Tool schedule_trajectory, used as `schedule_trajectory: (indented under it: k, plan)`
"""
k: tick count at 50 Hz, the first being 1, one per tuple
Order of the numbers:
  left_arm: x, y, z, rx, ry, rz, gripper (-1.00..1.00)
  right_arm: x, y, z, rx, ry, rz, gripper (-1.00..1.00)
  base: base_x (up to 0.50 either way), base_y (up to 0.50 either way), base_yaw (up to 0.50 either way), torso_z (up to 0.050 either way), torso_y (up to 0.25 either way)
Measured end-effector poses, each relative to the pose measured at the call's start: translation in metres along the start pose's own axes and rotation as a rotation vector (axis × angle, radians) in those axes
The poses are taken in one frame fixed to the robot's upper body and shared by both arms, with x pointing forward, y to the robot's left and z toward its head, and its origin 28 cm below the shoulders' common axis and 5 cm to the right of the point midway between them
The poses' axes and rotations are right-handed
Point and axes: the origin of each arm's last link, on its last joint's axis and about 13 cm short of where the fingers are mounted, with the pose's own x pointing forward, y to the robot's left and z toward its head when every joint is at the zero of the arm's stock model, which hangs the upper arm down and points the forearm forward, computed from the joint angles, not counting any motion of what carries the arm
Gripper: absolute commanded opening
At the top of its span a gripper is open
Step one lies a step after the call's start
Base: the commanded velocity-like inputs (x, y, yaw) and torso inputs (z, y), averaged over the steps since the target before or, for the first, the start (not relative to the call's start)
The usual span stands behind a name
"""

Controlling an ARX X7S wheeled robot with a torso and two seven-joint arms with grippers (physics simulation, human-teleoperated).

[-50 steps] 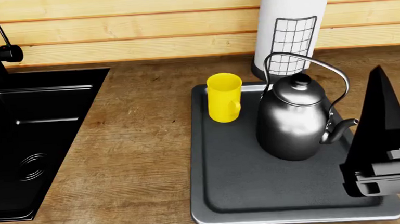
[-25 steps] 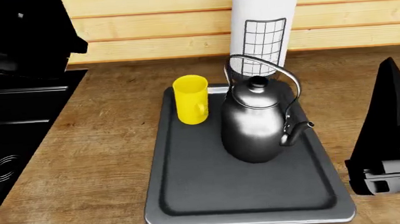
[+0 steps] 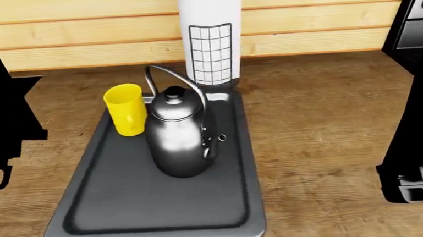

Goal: Pick the kettle from the counter and place it on the tray. Then pick the mug from the cabinet and place it on the tray. Then close the cabinet doors.

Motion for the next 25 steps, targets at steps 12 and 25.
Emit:
schedule_trajectory:
  k: [12,25]
  plan:
    - [-0.0068,-0.0002,-0.0026,-0.012,0.019,0.009,1.00,-0.0004,-0.0009,0.0003,-0.004,-0.003,-0.003,1.00,0.00,-0.50,0.00,0.000,0.000]
    - [-0.0104,-0.0005,-0.0045,-0.020,0.032,0.014,1.00,-0.0010,-0.0015,0.0006,-0.005,-0.006,-0.005,1.00,0.00,-0.50,0.00,0.000,0.000]
